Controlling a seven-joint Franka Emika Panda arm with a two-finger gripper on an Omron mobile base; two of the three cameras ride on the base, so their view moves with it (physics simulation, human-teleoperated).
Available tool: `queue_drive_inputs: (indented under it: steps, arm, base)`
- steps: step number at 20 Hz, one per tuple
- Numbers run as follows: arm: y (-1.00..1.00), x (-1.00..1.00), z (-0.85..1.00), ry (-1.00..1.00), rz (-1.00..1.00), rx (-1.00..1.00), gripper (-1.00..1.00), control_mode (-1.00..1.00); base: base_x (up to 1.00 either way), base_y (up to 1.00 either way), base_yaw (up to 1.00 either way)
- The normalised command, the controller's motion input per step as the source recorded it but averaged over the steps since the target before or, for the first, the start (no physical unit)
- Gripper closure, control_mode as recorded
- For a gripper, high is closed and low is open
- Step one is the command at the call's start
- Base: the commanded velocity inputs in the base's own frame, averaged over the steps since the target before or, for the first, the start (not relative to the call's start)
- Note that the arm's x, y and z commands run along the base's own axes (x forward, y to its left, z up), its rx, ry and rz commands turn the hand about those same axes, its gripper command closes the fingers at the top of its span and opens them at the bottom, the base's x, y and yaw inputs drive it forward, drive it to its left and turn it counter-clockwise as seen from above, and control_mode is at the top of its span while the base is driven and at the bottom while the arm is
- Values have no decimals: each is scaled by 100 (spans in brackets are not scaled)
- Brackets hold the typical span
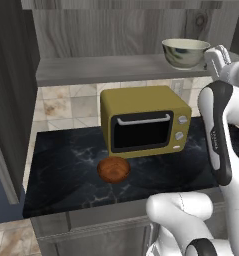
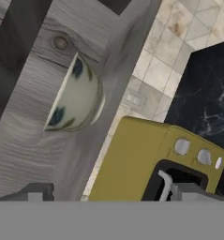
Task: Pick up the bowls on the counter and stack them on top of one another in the open cabinet. Place the smaller bowl on top of the larger bowl.
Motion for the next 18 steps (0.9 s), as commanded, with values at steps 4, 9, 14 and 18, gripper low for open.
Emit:
queue_drive_inputs:
  steps: [4,9,14,18]
  arm:
    - [35,-46,-31,0,8,-6,-100,-100]
    - [28,-29,-23,7,12,-3,-100,-100]
    - [15,-7,-13,17,14,0,-100,-100]
    - [11,0,-5,22,13,0,-100,-100]
  base:
    - [0,0,0]
    - [0,0,0]
    - [0,0,0]
    - [0,0,0]
